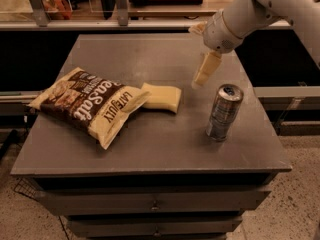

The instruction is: Move sponge near brown chip bag

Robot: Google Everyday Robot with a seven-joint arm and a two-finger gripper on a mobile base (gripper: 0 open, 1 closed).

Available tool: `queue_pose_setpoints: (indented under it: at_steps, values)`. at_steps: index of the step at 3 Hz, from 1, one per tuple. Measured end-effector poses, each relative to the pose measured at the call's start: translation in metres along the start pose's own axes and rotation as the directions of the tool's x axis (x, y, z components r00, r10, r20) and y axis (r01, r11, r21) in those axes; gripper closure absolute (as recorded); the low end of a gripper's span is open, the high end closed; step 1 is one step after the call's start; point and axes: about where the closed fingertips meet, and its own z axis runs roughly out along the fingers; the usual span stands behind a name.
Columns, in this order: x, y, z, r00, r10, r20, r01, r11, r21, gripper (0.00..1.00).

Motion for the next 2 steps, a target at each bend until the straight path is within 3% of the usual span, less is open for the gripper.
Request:
queue_pose_setpoints:
  at_steps: [1, 2]
  values:
    - [0.0419, -0.0422, -0.0475, 0.969, 0.242, 0.052, -0.248, 0.9473, 0.203, 0.0]
    - [0.0401, -0.051, -0.0471, 0.945, 0.315, 0.086, -0.327, 0.9177, 0.226, 0.0]
